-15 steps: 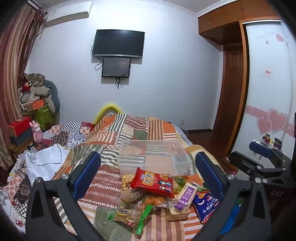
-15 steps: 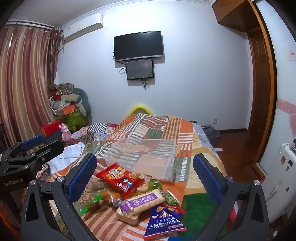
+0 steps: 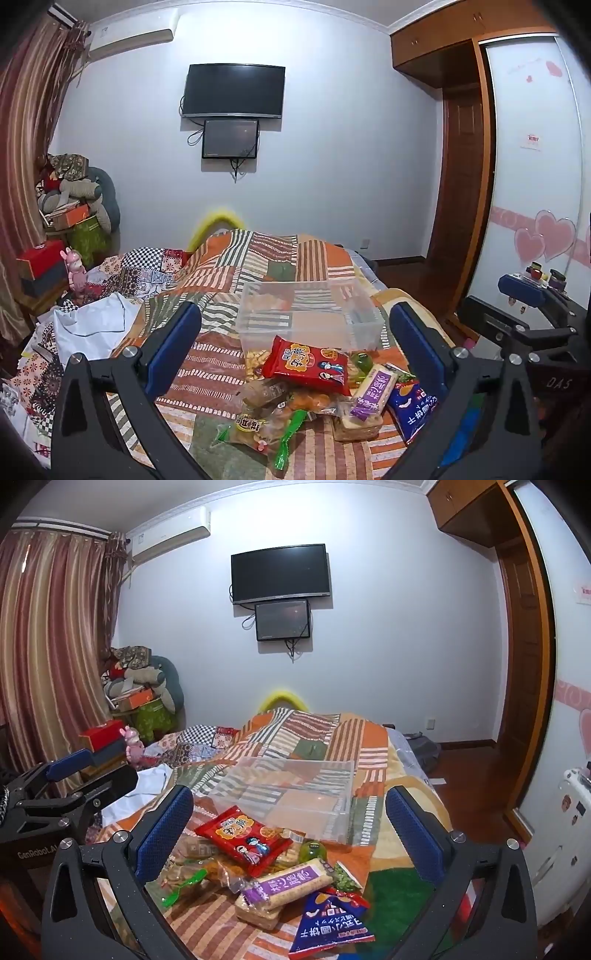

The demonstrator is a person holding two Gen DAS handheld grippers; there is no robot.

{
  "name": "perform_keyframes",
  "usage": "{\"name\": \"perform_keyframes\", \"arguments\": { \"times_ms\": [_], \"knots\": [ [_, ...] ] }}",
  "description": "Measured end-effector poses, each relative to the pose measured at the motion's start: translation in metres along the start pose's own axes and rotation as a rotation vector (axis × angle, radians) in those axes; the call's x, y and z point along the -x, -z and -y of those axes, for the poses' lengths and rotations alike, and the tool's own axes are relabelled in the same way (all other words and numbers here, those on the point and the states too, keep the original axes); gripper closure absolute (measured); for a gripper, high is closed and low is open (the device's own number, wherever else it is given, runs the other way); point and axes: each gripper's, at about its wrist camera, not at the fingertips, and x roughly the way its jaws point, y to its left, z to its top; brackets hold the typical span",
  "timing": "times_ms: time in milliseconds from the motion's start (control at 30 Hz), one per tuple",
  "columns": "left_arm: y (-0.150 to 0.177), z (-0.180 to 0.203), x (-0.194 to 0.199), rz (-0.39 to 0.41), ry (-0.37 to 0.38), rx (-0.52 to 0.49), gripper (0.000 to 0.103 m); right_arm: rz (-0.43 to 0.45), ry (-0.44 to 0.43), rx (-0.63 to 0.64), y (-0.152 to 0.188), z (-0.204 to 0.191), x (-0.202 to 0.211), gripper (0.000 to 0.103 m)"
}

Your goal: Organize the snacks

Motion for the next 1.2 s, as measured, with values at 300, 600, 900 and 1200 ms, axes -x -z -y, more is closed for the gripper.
{"name": "perform_keyframes", "arguments": {
  "times_ms": [300, 600, 900, 1200],
  "knots": [
    [0.0005, 0.0026, 0.0029, 0.006, 0.005, 0.004, 0.0, 0.011, 0.008, 0.009, -0.0006, -0.0015, 0.0012, 0.0],
    [0.0005, 0.0023, 0.0033, -0.002, 0.01, 0.001, 0.0, 0.005, 0.007, -0.016, 0.0017, 0.0034, -0.0014, 0.0],
    [0.0028, 0.0046, 0.0013, -0.003, 0.007, -0.011, 0.0, 0.009, 0.011, -0.021, 0.0017, 0.0059, 0.0, 0.0],
    [0.0041, 0.0068, 0.0013, -0.003, 0.009, -0.017, 0.0, 0.009, 0.011, -0.02, 0.0015, 0.0064, 0.0003, 0.0]
  ]
}}
